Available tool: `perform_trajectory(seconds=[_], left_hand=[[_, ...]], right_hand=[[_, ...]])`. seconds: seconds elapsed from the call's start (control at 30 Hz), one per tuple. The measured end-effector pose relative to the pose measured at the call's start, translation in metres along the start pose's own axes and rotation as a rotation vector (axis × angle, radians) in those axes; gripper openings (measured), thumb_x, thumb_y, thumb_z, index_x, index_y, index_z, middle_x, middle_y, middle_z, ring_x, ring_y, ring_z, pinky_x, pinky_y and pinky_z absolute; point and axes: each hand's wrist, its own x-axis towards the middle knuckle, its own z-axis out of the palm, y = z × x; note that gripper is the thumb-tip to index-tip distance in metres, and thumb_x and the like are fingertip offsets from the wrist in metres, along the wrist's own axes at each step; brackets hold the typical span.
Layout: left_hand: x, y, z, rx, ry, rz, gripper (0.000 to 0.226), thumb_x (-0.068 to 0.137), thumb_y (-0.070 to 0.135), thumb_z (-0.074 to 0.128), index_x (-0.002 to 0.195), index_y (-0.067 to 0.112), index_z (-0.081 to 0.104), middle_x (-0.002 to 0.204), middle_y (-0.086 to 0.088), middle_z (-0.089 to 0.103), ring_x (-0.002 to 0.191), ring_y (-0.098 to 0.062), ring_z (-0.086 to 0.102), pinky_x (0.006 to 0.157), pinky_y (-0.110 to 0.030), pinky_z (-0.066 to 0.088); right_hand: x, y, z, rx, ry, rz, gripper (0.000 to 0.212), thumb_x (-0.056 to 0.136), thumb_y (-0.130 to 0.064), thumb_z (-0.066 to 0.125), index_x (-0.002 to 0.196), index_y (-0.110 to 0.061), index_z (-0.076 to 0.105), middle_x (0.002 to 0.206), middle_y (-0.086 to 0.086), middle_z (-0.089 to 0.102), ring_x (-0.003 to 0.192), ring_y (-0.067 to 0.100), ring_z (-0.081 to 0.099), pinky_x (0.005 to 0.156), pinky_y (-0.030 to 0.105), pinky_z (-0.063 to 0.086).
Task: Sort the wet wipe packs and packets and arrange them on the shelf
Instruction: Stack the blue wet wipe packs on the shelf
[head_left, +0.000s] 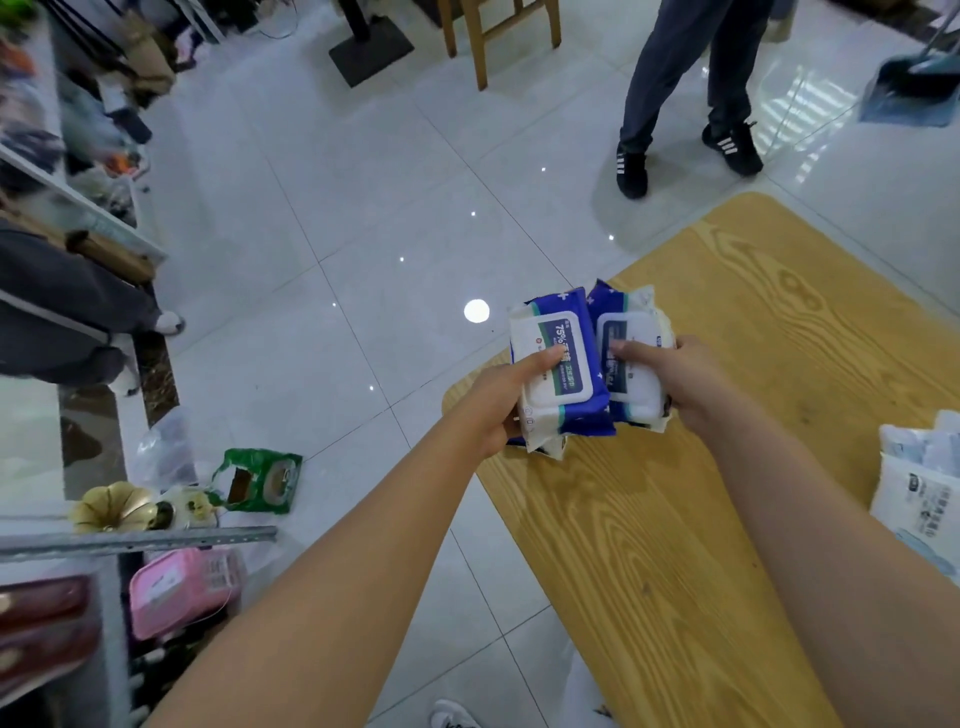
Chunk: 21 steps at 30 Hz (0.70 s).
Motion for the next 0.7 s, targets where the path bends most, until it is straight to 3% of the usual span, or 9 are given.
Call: perform_trajectory(seconds=[0.13,0.23,0.3,0.37,0.53,0.7], left_hand=[[-0.042,0.026,-0.020,-0.071,0.008,0.102,0.046,0.082,0.036,0.077,0.121,0.015,0.064,0.112,-0.009,0.074,0.107,-0.031,0.070,0.098,-0.052,0.052],[-0.082,0.049,-0.042,-0.126,0.020,0.206,0.046,0.085,0.036,0.073,0.124,0.014,0.062,0.115,-0.010,0.073,0.108,-0.031,0.069,0.100,-0.051,0.051],[-0.113,0.063,-0.064,-0.165,0.052,0.281,0.047,0.085,0.037,0.072,0.125,0.015,0.061,0.116,-0.010,0.073,0.109,-0.031,0.069,0.100,-0.051,0.051],[-0.145,0.074,-0.090,-0.194,0.109,0.354,0.047,0.086,0.037,0.070,0.126,0.014,0.060,0.116,-0.011,0.073,0.108,-0.031,0.069,0.099,-0.052,0.051],[-0.233,0.072,-0.174,-0.289,0.279,0.510,0.055,0.083,0.039,0.074,0.128,0.013,0.060,0.118,-0.012,0.072,0.109,-0.033,0.068,0.099,-0.054,0.051],[-0.338,0.029,-0.264,-0.440,0.543,0.583,0.061,0.077,0.040,0.079,0.129,0.013,0.060,0.116,-0.013,0.072,0.106,-0.034,0.070,0.096,-0.056,0.052]], right_hand=[[-0.039,-0.053,-0.001,-0.071,-0.125,-0.149,0.068,0.061,-0.038,0.091,0.115,-0.011,0.058,0.098,0.008,0.077,0.084,0.028,0.076,0.076,0.056,0.060],[-0.080,-0.093,0.019,-0.036,-0.266,-0.201,0.067,0.066,-0.039,0.086,0.117,-0.005,0.061,0.096,0.010,0.078,0.086,0.030,0.076,0.078,0.048,0.060],[-0.108,-0.115,0.042,-0.019,-0.372,-0.208,0.069,0.066,-0.045,0.082,0.116,-0.002,0.064,0.101,0.014,0.077,0.093,0.035,0.074,0.087,0.050,0.057],[-0.136,-0.133,0.075,-0.034,-0.460,-0.234,0.066,0.067,-0.046,0.079,0.114,-0.002,0.066,0.102,0.016,0.076,0.096,0.038,0.072,0.090,0.051,0.056],[-0.210,-0.154,0.184,-0.108,-0.644,-0.301,0.044,0.078,-0.040,0.076,0.104,-0.006,0.066,0.092,0.014,0.078,0.078,0.031,0.075,0.074,0.044,0.062],[-0.296,-0.143,0.300,-0.275,-0.876,-0.325,0.057,0.067,-0.047,0.080,0.109,-0.010,0.064,0.092,0.012,0.078,0.083,0.034,0.075,0.082,0.050,0.059]])
